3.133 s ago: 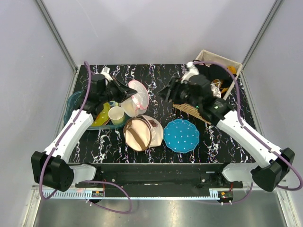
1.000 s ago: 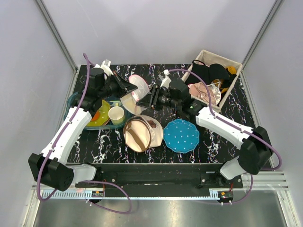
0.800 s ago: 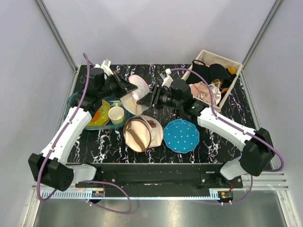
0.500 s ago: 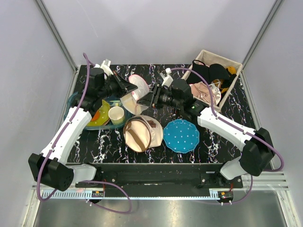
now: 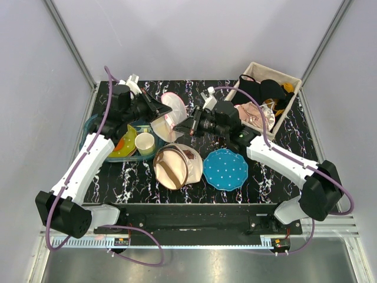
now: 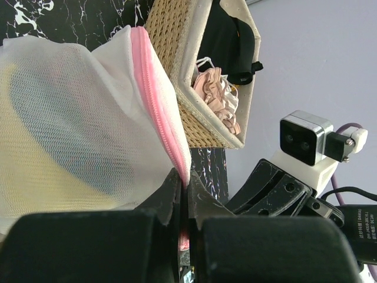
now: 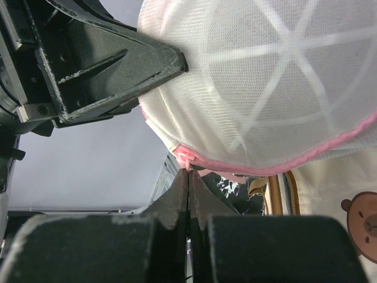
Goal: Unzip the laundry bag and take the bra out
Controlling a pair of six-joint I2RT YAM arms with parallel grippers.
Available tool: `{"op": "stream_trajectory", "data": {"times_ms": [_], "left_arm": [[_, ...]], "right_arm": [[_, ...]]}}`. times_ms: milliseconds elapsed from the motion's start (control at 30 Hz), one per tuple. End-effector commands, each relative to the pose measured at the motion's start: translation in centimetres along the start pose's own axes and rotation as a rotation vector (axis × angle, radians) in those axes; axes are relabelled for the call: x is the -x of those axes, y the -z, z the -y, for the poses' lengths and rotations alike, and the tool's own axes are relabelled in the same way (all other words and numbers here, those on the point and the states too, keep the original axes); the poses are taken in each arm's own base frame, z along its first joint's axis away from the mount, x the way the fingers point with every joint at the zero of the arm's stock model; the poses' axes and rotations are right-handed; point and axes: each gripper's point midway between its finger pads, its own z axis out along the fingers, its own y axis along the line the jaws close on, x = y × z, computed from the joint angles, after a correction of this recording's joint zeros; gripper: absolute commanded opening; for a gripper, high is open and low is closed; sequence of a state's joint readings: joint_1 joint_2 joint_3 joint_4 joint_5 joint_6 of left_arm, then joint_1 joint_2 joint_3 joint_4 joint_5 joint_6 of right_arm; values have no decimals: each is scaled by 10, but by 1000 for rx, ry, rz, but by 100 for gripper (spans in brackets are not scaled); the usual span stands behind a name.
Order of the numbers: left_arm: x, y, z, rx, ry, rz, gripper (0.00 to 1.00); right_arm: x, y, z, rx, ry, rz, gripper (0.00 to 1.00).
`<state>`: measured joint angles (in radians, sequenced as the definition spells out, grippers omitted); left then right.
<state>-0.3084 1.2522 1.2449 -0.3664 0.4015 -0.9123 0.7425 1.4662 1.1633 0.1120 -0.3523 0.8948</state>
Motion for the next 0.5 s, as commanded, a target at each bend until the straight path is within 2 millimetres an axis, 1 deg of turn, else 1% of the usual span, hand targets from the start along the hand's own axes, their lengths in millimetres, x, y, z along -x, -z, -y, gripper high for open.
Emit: {"op": "stream_trajectory", "data": {"times_ms": [0, 67, 100, 167, 200, 267, 300, 367, 400, 433, 467], "left_arm": [[9, 4, 25, -91, -51, 21, 0], [9, 3, 25, -89, -52, 19, 0], [9, 4, 26, -93, -55, 16, 0], [9, 3, 26, -89, -58, 12, 0], [10, 4, 28, -91, -62, 12, 0], [13, 5, 31, -93, -74, 17, 0], [13, 4, 31, -90, -75, 11, 0], [16, 6, 37, -100, -90, 16, 0], [16, 4, 37, -94, -96, 14, 0], [19, 5, 39, -93, -108, 23, 0], [23, 4, 41, -87, -113, 42, 0]], "right_arm": [[16, 13, -3, 4, 19, 75, 0], [14, 13, 1, -5, 14, 73, 0], [10, 13, 7, -15, 10, 64, 0], [8, 15, 15, -32, 5, 64, 0], [3, 15, 24, -50, 3, 57, 0], [-1, 16, 34, -76, 2, 57, 0], [-8, 17, 44, -100, 4, 45, 0], [-13, 19, 60, -152, 6, 42, 0], [-17, 22, 67, -175, 11, 35, 0], [-16, 25, 75, -211, 12, 52, 0], [-18, 29, 79, -227, 12, 55, 0]]}}
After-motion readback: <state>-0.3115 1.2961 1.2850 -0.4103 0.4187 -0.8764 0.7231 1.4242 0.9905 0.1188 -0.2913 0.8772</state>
